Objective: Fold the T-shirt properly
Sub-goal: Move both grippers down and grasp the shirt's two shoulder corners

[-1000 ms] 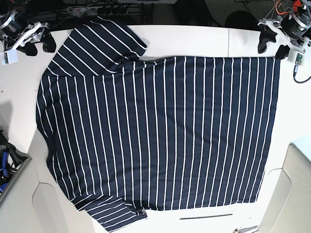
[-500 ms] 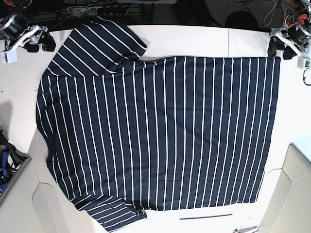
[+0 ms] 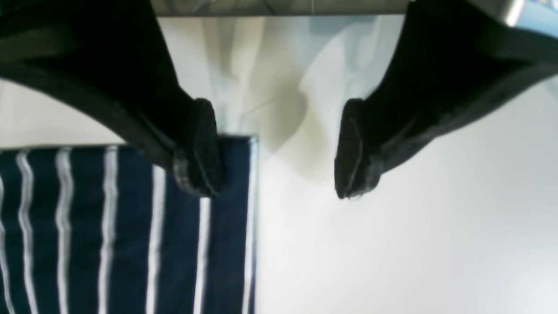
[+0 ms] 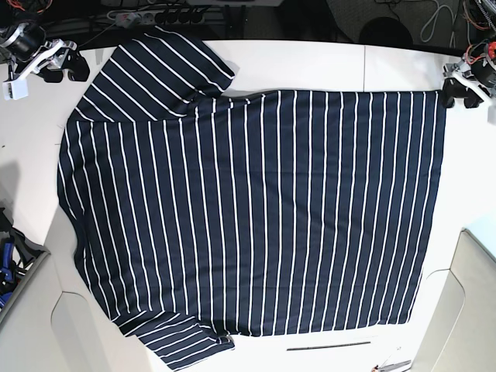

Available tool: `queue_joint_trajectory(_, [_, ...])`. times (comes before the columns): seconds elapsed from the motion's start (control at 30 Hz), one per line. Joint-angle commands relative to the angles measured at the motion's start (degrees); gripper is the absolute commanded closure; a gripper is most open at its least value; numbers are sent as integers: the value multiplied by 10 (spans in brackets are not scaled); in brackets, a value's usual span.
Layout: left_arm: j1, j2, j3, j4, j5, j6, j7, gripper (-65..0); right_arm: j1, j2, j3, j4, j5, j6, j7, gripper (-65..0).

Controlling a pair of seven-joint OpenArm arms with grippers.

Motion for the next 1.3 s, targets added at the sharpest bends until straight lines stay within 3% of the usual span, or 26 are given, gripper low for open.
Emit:
queue_joint_trajectory(0.0, [-2,-11,-3,-6,1,0,0,-439,-2,1,3,7,14,12,8,-437])
queue_joint_trajectory(0.23, [-2,-11,0,-22,-12,-10,5,-438,-2,-30,-27,7,14,13,7,-437])
queue_joint_trajectory(0.37, [0,-10,0,-22,-55,-52,33,-438,-2,-40,-56,7,14,13,8,-437])
queue_joint_trajectory(0.5, [0,-10,0,-22,-85,-52,50,-438,0,-47,-79,7,13,13,9,-437])
queue_joint_trajectory(0.97, [-1,-9,63,-22,-93,-52,64,-428,16,-68,-82,7,12,13,12,-436])
queue_joint_trajectory(1.03, [0,-10,63,-22,-93,-52,60,-351,17,-68,-82,7,11,13,12,-435])
queue_joint_trajectory(1.1, [0,-9,63,-22,-93,-52,60,-224,19,-68,-82,7,11,13,13,-397])
queue_joint_trajectory(1.17, [0,-9,63,-22,-94,-52,60,-142,18,-68,-82,7,12,13,12,-305])
queue_joint_trajectory(1.27, [0,-10,63,-22,-106,-52,60,-72,18,-68,-82,7,12,13,13,-159])
